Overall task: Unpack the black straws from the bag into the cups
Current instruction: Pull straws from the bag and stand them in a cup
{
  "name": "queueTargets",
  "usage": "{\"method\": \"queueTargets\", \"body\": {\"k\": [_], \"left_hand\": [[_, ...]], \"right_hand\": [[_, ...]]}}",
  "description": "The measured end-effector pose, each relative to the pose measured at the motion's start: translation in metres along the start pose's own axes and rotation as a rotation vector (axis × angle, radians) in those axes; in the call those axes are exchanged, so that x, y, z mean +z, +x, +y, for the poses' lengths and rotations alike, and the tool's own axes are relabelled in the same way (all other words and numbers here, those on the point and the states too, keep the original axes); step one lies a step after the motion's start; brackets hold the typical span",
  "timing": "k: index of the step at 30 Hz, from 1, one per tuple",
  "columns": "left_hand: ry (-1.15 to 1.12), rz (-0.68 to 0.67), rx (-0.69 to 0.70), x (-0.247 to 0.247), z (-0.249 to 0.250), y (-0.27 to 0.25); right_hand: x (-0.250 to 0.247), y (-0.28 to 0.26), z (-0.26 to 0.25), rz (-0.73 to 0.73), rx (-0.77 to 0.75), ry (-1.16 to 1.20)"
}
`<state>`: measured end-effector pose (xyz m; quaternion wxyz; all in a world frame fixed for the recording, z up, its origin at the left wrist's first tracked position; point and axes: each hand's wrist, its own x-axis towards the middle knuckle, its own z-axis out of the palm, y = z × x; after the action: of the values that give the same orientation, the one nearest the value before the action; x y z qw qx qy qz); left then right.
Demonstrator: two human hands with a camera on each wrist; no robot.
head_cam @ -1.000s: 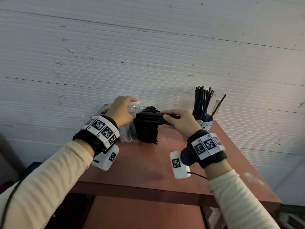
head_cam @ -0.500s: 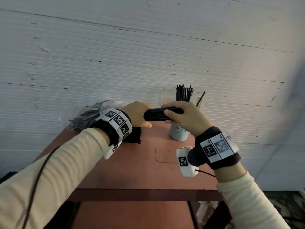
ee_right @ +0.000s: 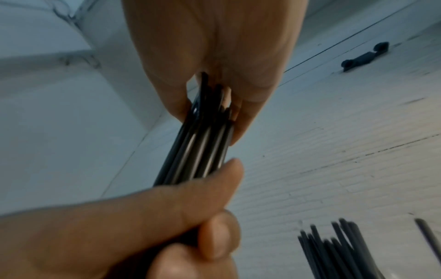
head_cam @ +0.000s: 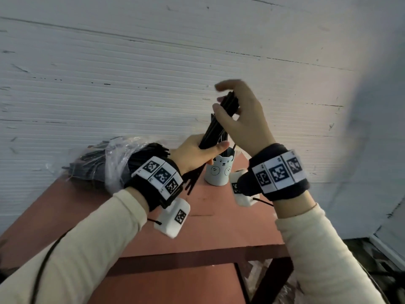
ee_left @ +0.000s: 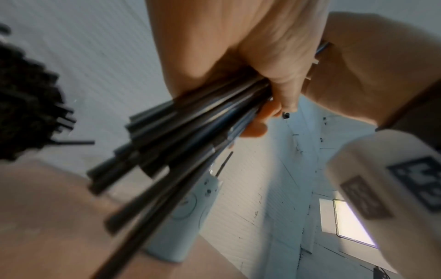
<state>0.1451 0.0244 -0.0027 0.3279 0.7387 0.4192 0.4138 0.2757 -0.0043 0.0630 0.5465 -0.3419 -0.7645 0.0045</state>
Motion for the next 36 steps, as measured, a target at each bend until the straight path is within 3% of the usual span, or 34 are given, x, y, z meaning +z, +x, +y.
{"method": "queueTargets", "body": {"k": [4, 6, 12, 15, 18, 21, 23, 26, 28, 32, 36], "left_hand": [[-0.098, -0.19, -0.149, 0.011, -0.025, -0.003], [-0.111, -0.264, -0.181, 0.009, -0.033, -0.004], [-0.12, -0.373, -0.281, 0.011, -0.039, -0.012], [-0.037, -0.296, -0.274, 0.012, -0.043, -0.011], [-0.12, -0.213, -0.247, 0.01, -0.039, -0.01], [-0.172, -0.24, -0.198, 0.009, -0.031, -0.013], [-0.136, -0.33, -0.125, 0.009, -0.025, -0.014], [-0.045, -0.517, -0.053, 0.01, -0.013, -0.016], [-0.023, -0.579, -0.051, 0.013, -0.011, -0.016], [-0.044, -0.512, -0.063, 0.022, -0.016, -0.011], [-0.02, -0.129, -0.104, 0.032, -0.016, 0.005]], "right_hand": [[0.02, -0.016, 0.02, -0.248, 0.034, -0.178], [0.028, -0.027, 0.029, -0.303, 0.015, -0.252], [0.03, -0.031, 0.026, -0.282, -0.013, -0.228], [0.025, -0.03, 0.02, -0.27, -0.019, -0.196], [0.009, -0.031, 0.016, -0.118, 0.052, -0.127], [-0.003, -0.038, 0.015, -0.02, 0.155, -0.082], [-0.006, -0.043, 0.016, -0.121, 0.241, -0.107], [-0.005, -0.049, 0.019, -0.457, 0.349, -0.024], [-0.001, -0.054, 0.025, -0.556, 0.375, 0.031], [0.0, -0.051, 0.037, -0.444, 0.317, 0.063], [-0.02, -0.027, 0.043, -0.216, 0.357, 0.102]]}}
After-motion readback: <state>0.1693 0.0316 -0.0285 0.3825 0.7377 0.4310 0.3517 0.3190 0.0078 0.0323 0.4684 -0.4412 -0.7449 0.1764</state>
